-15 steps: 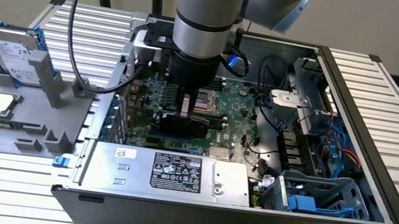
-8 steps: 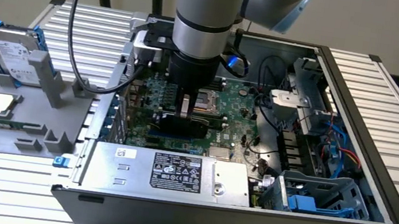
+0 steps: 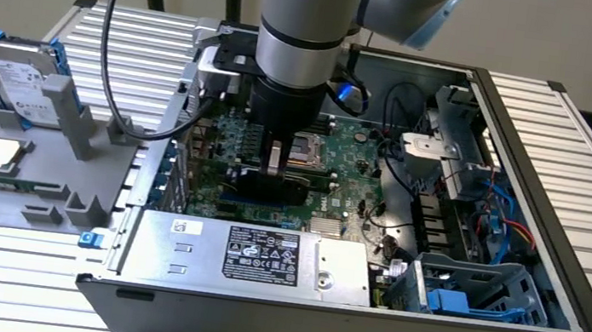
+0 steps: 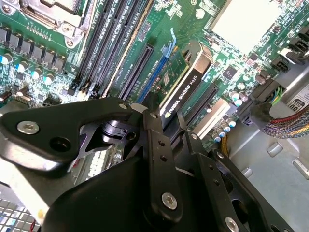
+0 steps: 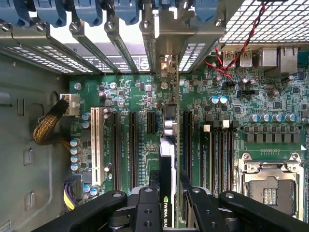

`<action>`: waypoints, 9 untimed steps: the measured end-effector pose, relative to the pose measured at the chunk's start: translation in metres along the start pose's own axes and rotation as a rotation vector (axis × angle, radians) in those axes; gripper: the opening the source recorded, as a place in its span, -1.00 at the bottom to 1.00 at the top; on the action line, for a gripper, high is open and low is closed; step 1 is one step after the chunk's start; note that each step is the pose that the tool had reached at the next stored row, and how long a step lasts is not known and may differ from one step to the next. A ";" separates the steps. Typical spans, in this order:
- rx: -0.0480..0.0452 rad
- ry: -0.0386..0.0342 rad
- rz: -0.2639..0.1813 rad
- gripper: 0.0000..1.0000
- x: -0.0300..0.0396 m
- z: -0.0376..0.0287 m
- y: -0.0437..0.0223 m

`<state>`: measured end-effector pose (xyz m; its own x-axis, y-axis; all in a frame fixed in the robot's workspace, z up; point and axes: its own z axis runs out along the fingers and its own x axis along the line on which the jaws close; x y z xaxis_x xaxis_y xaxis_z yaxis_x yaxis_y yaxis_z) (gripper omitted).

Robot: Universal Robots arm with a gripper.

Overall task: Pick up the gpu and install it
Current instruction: 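Insert the gpu into the slot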

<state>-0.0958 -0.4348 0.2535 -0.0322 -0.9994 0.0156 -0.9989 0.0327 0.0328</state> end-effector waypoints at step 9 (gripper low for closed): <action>-0.0012 0.0010 0.000 -1.00 0.0001 0.0016 0.0012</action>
<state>-0.0970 -0.4349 0.2519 -0.0325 -0.9993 0.0167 -0.9989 0.0330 0.0339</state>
